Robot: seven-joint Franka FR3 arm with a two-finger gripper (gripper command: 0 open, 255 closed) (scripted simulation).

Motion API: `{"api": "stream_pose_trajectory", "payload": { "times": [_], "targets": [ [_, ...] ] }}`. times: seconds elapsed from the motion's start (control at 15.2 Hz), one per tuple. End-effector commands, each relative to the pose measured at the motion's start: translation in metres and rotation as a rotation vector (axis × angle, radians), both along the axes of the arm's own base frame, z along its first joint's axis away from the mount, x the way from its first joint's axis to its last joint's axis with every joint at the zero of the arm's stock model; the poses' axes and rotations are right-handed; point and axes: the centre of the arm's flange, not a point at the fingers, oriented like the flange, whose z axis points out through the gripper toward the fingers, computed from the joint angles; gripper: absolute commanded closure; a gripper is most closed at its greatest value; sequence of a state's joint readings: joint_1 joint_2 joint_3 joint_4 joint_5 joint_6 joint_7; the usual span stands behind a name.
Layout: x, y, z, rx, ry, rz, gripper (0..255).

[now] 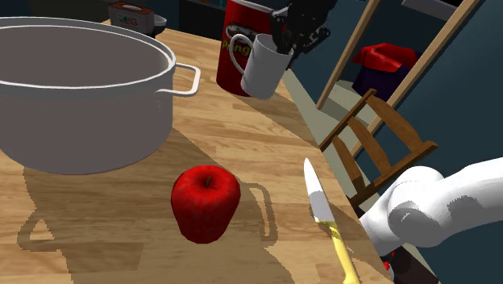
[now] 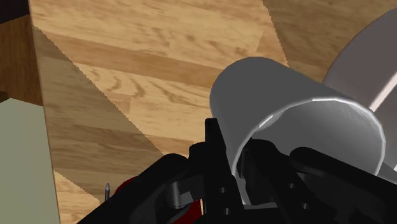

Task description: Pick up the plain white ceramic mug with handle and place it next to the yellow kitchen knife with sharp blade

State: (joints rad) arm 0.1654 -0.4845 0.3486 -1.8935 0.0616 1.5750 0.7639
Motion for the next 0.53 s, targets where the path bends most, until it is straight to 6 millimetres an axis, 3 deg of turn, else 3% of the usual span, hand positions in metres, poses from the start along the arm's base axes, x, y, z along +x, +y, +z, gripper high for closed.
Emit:
{"api": "stream_pose_trajectory", "payload": {
  "times": [0.0, 0.46],
  "targets": [
    [-0.026, 0.004, -0.002, 0.0, 0.0, -0.001, 255],
    [-0.118, 0.004, -0.002, 0.0, 0.0, -0.001, 255]
  ]
}}
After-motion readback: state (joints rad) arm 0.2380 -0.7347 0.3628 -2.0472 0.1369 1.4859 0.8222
